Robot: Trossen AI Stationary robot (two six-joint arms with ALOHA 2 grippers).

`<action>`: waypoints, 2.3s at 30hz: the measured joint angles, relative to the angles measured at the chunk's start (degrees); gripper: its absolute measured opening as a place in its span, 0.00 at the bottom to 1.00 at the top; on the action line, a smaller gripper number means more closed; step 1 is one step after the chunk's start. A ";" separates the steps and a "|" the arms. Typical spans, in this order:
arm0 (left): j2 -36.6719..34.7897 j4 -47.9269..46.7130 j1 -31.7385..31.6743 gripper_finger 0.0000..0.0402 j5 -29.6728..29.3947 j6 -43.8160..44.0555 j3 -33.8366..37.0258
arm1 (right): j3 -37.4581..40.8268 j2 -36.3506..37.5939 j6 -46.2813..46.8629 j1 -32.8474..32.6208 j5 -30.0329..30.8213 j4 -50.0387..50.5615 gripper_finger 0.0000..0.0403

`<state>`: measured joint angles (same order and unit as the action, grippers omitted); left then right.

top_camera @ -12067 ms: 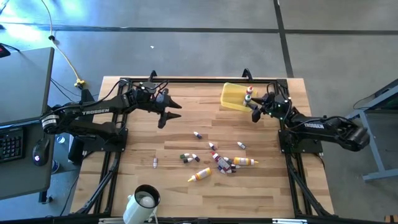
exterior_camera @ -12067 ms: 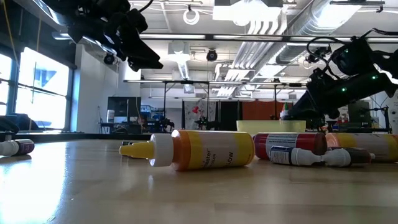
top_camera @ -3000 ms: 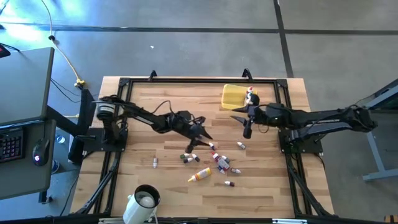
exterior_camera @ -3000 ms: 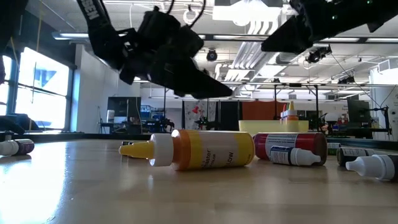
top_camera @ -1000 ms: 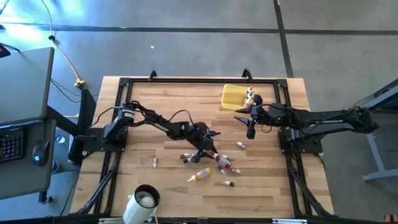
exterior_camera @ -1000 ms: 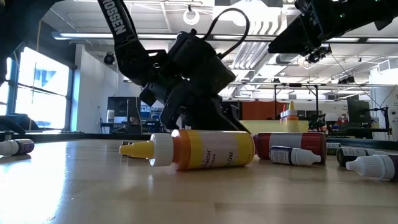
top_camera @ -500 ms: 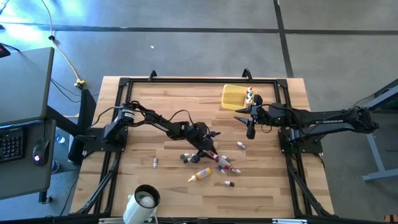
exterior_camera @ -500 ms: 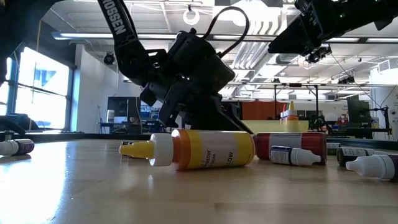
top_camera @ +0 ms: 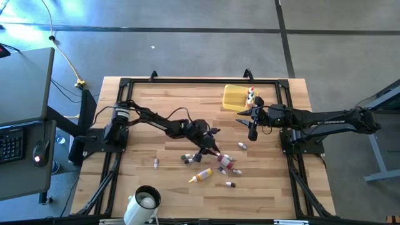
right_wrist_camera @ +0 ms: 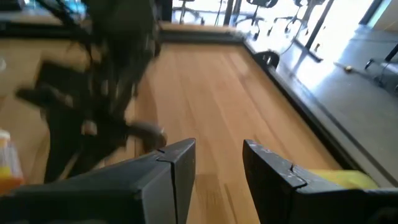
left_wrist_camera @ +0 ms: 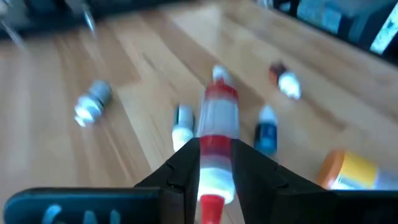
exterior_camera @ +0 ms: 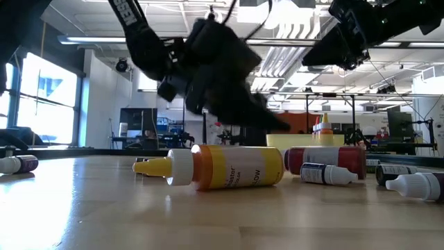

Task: Pick & Place food coloring
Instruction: Put the big red food coloring bottle into the yellow bin

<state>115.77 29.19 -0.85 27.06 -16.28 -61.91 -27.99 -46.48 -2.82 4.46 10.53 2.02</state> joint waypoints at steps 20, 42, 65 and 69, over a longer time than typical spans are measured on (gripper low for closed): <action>-6.46 -35.55 -2.74 0.09 -2.77 -8.73 -15.32 | 0.00 0.02 -0.16 -0.01 -2.11 3.44 0.31; 5.39 -26.54 1.63 0.41 -5.28 -1.40 -15.08 | 0.00 -0.04 0.43 -0.01 -2.16 3.35 0.31; 6.60 -25.55 1.62 0.41 -5.86 -1.43 -15.21 | 0.00 -0.04 0.33 -0.01 -2.15 3.30 0.31; 6.58 -25.09 1.62 0.41 -5.87 -1.43 -15.17 | 0.00 -0.04 0.32 -0.01 -2.15 3.30 0.31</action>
<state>122.34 4.10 0.78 21.19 -17.72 -77.08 -27.99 -46.52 -2.50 4.45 8.38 5.32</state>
